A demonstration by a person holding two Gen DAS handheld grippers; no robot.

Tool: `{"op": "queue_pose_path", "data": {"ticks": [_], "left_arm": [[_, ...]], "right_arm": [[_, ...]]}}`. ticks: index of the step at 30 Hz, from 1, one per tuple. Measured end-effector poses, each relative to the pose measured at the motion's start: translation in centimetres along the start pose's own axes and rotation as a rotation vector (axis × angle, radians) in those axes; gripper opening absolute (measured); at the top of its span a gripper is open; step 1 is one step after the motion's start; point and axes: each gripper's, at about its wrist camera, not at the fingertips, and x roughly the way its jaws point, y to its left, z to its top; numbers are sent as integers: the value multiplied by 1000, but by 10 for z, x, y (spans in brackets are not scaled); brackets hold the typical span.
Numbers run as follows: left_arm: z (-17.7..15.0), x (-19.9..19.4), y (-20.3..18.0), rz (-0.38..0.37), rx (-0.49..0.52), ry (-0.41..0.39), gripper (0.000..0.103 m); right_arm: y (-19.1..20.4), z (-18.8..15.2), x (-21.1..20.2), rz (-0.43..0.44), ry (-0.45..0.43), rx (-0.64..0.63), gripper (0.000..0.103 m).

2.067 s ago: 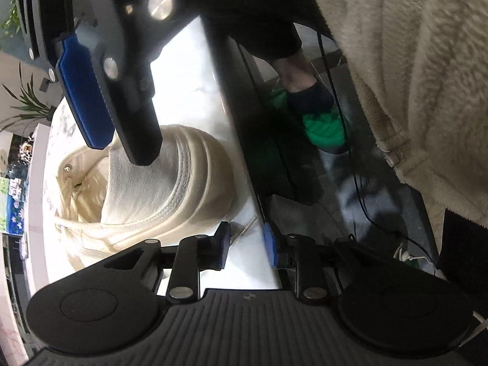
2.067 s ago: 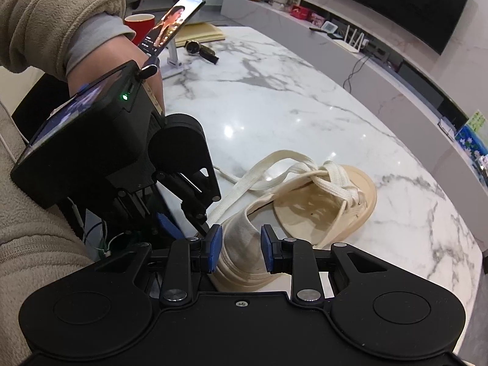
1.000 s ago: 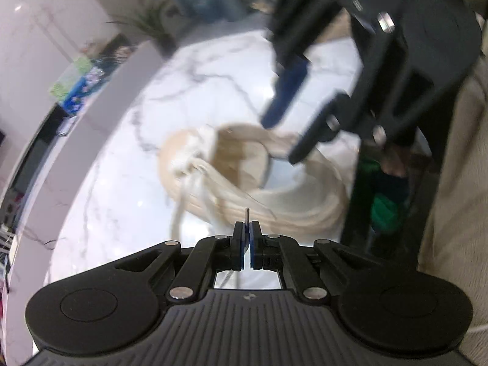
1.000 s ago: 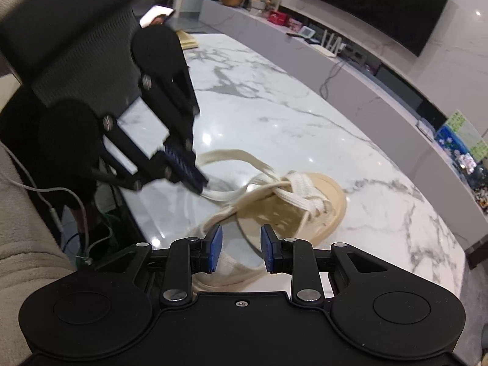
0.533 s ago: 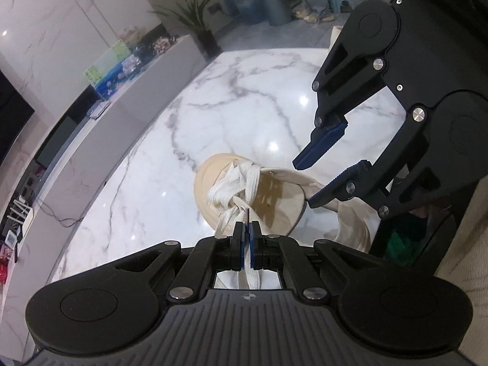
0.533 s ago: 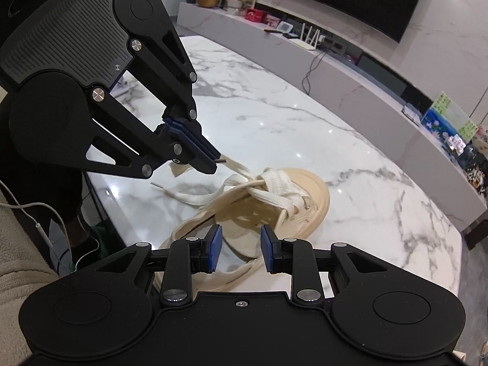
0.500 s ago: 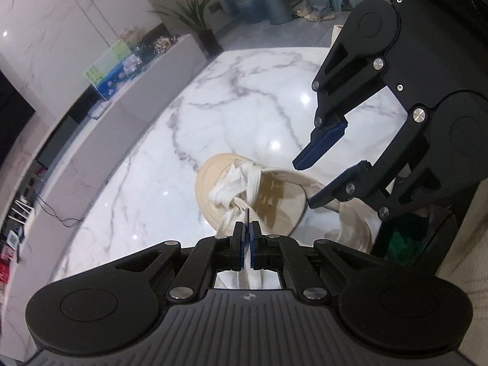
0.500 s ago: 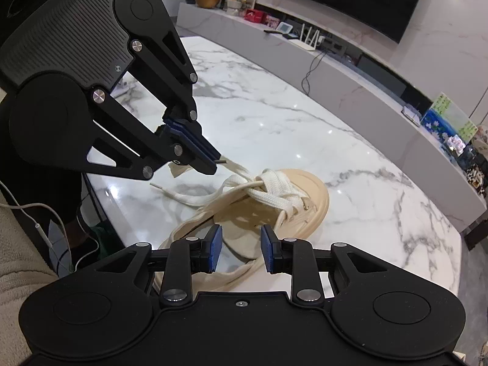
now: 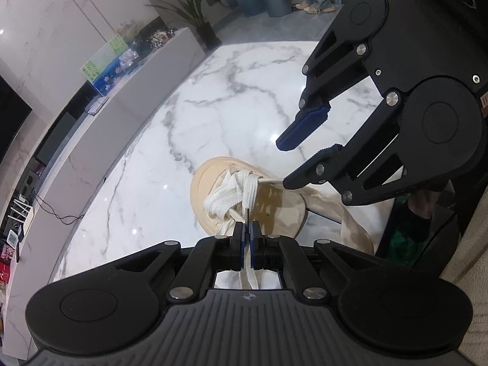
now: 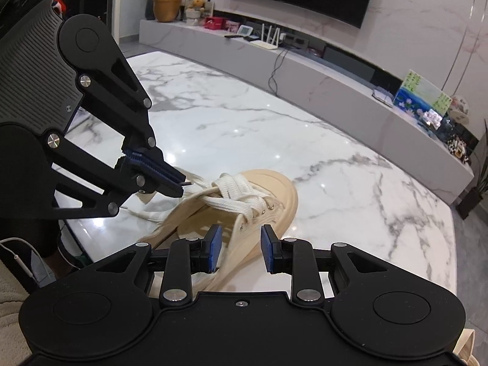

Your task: Lace up shoes with both hands

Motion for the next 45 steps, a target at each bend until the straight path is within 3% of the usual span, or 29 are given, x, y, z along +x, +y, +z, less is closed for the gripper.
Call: {"op": "queue_pose_path", "data": {"ticks": [6, 29, 32, 36, 45], "left_arm": [[3, 4, 1, -7, 15, 12, 2], [12, 12, -4, -33, 99, 33, 2], [11, 11, -9, -33, 154, 29, 2], [7, 6, -18, -47, 260, 27, 2], [-1, 9, -28, -63, 400, 36, 3]], "right_arm": [[-6, 1, 5, -14, -3, -4, 29], [-9, 3, 4, 89, -31, -47, 24], [1, 1, -3, 124, -60, -155, 23], [14, -1, -6, 147, -63, -300, 10], [26, 2, -9, 160, -68, -469, 9]]}}
